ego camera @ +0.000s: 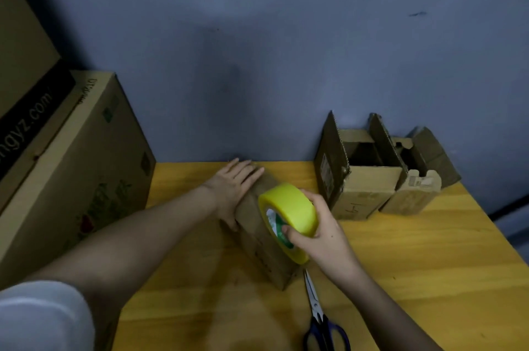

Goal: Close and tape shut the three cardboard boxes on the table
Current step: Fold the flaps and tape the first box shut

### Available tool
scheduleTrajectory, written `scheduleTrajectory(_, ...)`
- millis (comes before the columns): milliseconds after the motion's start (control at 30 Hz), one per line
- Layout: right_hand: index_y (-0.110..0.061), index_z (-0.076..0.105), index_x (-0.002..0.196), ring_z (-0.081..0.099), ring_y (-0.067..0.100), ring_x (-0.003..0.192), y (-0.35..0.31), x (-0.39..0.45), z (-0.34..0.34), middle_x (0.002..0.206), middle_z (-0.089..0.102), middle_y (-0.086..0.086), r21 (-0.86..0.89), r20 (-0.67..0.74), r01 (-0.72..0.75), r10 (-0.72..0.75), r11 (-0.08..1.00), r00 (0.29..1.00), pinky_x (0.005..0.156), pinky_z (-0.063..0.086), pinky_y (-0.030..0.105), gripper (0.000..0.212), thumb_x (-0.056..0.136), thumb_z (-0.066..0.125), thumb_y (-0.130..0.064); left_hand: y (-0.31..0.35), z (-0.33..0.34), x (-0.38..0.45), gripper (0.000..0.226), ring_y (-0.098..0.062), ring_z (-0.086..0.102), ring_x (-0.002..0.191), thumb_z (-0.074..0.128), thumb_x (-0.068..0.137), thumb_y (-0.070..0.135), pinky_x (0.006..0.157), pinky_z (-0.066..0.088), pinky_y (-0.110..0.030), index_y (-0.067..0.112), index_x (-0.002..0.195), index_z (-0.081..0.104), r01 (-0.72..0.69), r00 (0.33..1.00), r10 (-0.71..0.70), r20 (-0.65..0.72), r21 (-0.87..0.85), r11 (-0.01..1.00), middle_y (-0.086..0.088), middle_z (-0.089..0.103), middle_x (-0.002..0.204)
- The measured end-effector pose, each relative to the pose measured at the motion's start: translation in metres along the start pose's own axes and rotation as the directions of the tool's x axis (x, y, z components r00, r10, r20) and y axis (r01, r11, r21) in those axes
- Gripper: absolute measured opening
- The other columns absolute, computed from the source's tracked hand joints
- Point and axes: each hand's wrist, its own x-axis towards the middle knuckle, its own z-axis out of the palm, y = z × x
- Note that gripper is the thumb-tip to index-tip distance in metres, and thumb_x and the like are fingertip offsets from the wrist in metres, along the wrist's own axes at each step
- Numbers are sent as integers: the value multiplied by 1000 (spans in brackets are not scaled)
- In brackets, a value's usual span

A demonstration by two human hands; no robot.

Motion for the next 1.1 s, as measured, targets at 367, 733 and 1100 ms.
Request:
scheduleTrajectory(367,-36,43,132,55,0,104,0,6,1,111,55,-23,-29,-36,-4,3,1000,999,84,53,31,62,80,76,-29,-5,7,15,142,-22,-17,146,69,57,75,117,-7,-35,14,149,-20,-208,976,213,46,-103,973,-7,-20,158)
scheduleTrajectory(733,-30,47,133,58,-3,98,-2,14,-9,107,60,-19,-15,-6,-8,8,1000,1000,80,55,27,59,81,75,-26,2,-6,27,145,-24,-20,145,72,54,75,115,-16,-37,12,150,-16,-304,947,309,88,-62,951,-11,-22,157)
scheduleTrajectory(1100,-35,45,125,60,3,80,-10,4,-20,91,59,-14,-232,-13,1,-5,973,1000,61,50,17,52,80,73,-31,1,6,26,141,-28,-8,146,69,56,75,119,-3,-44,15,149,-18,-312,946,317,65,-80,947,-11,-9,158)
